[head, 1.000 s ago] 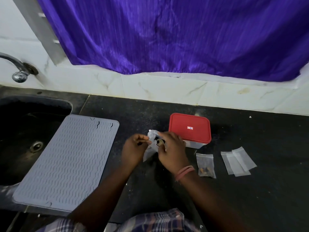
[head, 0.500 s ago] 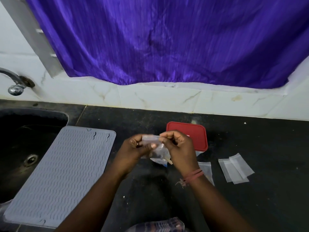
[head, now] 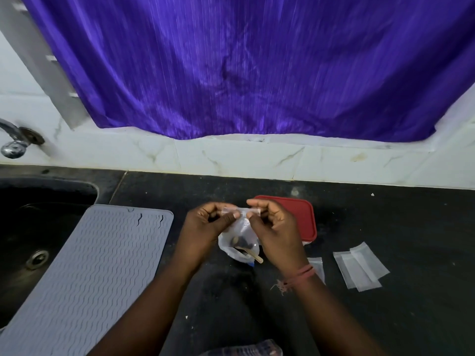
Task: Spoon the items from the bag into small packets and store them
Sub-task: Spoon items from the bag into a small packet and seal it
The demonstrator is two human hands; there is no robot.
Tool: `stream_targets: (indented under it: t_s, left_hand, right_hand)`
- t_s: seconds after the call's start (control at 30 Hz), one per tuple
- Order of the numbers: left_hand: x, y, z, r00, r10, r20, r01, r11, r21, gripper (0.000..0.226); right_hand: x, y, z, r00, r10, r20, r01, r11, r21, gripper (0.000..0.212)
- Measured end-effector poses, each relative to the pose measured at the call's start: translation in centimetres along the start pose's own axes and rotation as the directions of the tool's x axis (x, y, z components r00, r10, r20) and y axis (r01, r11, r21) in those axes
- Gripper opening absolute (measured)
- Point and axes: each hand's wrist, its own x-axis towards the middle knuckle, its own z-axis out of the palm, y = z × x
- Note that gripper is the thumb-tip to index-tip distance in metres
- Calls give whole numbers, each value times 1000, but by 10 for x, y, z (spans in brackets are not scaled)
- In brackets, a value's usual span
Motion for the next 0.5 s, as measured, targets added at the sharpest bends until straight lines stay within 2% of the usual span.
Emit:
stream_targets:
  t_s: [0.13,0.27,0.5]
  left_hand:
    - [0,2,4,999,-13,42,12,1000,4,10]
    - [1,2,4,998,-5,66,1,998,67,9]
    - [3,6,8,992,58,110,-86,960,265,14]
  right_hand:
    - [1,-1,3,1000,19,24,-20,998,55,33]
    - [0,2,8,1000,4,21,-5,999,34,33]
    - [0,1,15,998,4,57,-7,999,43,19]
